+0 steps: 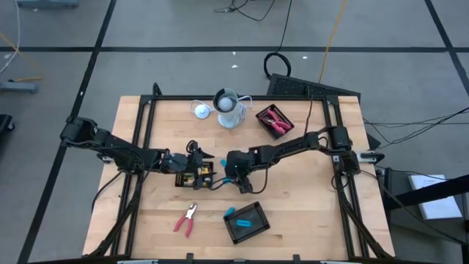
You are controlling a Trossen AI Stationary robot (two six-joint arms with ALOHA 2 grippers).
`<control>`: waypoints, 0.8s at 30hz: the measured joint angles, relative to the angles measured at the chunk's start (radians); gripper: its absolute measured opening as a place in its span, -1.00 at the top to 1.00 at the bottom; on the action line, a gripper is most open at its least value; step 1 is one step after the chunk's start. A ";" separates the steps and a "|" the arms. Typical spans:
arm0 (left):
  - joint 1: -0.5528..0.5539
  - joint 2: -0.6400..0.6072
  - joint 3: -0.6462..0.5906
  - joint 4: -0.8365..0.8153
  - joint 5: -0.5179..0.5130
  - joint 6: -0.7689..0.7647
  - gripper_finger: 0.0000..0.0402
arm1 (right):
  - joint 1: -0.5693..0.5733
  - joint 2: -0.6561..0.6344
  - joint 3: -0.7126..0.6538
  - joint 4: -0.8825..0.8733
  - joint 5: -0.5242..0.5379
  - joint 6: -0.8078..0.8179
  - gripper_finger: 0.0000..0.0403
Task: Pick & Place School Supplies
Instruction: Put the blue eraser into the bottom black bin
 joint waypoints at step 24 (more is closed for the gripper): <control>0.000 0.000 0.000 0.000 0.000 0.005 -0.62 | 0.055 -0.012 -0.002 -0.037 0.156 0.002 0.76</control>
